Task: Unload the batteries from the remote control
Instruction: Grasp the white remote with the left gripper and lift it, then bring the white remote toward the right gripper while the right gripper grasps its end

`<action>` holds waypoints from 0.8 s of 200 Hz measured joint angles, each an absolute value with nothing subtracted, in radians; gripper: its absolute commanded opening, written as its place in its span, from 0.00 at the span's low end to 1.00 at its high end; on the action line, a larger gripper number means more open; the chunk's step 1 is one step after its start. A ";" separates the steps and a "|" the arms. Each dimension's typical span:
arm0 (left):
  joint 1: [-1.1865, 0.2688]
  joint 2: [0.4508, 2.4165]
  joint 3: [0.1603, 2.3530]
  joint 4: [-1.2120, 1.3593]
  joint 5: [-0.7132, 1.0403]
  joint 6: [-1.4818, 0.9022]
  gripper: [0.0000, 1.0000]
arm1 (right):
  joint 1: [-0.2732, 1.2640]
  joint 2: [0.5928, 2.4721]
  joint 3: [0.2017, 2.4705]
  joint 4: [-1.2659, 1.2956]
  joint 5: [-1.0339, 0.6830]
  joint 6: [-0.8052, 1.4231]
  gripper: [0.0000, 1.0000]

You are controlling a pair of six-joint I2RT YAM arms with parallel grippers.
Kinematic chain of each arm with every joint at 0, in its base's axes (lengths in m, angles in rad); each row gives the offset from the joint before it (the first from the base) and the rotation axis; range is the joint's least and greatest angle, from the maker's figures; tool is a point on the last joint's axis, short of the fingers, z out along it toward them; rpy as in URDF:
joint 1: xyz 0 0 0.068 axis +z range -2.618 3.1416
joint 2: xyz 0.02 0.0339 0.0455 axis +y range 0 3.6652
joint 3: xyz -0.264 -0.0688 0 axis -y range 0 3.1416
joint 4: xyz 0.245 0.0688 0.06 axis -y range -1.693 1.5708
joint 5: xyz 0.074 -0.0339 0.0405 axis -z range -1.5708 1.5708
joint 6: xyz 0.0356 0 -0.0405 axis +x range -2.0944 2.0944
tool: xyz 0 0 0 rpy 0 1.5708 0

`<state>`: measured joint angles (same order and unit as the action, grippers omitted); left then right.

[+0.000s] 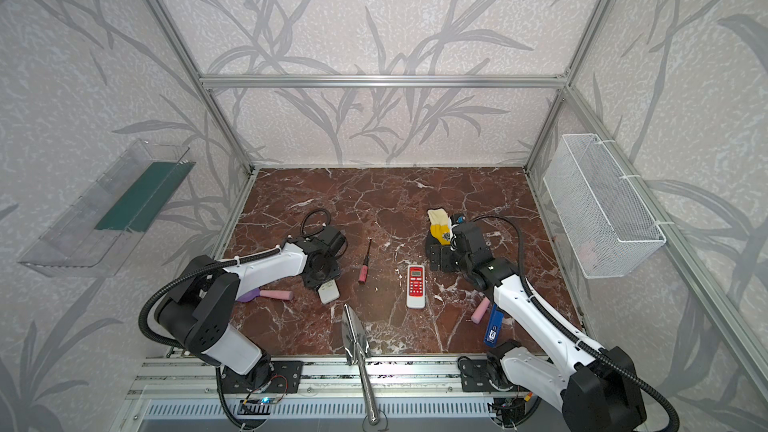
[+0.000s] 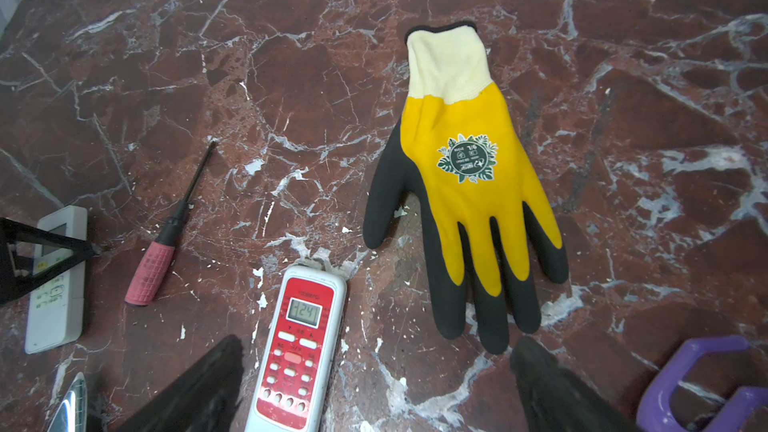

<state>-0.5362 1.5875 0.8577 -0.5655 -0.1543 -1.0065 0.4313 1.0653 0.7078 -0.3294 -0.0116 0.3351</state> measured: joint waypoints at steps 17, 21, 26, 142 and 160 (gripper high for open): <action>-0.536 1.548 0.846 -0.546 -0.154 -1.002 0.23 | 0.442 1.065 0.690 -0.274 -0.062 0.329 0.99; -0.536 1.535 0.846 -0.542 -0.154 -1.000 0.23 | 0.447 1.065 0.685 -0.262 -0.075 0.329 1.00; -0.536 1.518 0.845 -0.534 -0.154 -0.996 0.23 | 0.453 1.065 0.675 -0.244 -0.093 0.327 1.00; -0.550 1.279 0.788 -0.164 -0.035 -0.971 0.23 | 0.734 1.274 0.700 0.131 -0.273 0.430 0.75; -0.556 1.279 0.788 -0.118 -0.018 -0.979 0.23 | 0.767 1.343 0.739 0.181 -0.274 0.447 0.74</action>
